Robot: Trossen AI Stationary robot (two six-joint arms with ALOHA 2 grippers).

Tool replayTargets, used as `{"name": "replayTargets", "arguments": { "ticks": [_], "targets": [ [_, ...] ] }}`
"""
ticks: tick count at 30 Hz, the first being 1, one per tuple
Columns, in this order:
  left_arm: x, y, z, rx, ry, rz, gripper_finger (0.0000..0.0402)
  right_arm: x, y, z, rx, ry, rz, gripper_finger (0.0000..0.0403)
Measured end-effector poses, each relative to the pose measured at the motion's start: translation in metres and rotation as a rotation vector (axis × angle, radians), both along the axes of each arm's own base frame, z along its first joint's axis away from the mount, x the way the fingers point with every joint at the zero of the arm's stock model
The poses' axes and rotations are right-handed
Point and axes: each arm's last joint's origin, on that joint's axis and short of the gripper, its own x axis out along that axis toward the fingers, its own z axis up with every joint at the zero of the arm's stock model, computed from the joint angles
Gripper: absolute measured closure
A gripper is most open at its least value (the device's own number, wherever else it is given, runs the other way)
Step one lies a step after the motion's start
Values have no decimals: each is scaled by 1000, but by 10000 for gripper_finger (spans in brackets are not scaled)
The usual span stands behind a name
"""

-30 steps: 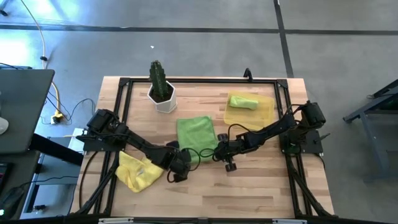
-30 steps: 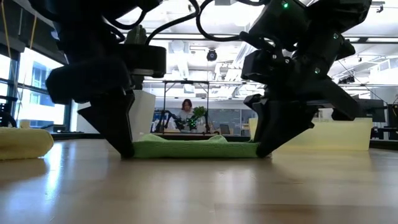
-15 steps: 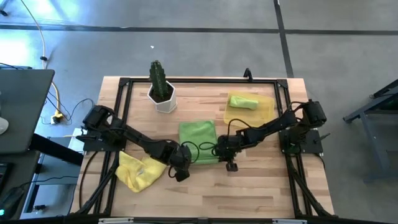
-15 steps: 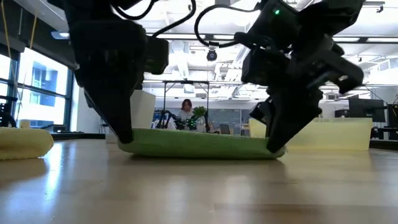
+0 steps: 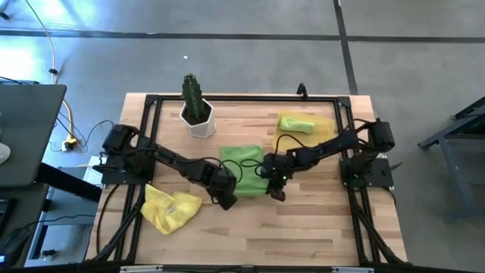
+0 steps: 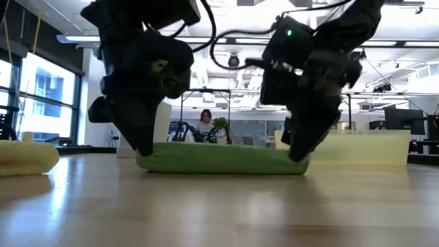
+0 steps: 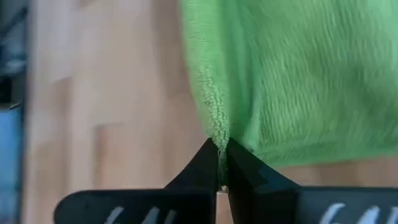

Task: Roll microfiber towels into tight, uniform cylinder then place into a basket
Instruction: Roll the green microfiber cloth

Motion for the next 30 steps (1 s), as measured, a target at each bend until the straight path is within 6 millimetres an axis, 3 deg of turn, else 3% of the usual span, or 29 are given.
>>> {"name": "replayTargets", "arguments": {
  "ticks": [6, 18, 25, 30],
  "targets": [
    [-3, 13, -1, 11, 52, 73, 377, 4, -5, -12, -50, 16, -22, 402],
    [-4, 24, -6, 69, 85, 118, 392, 5, -4, -12, -19, -14, 19, 400],
    [-1, 23, -21, 51, 133, 103, 392, 5, -4, -12, -18, -18, 36, 371],
    [2, 21, -21, -1, 111, 85, 392, 0, -3, -4, -94, -90, 173, 339]
  ]
}}
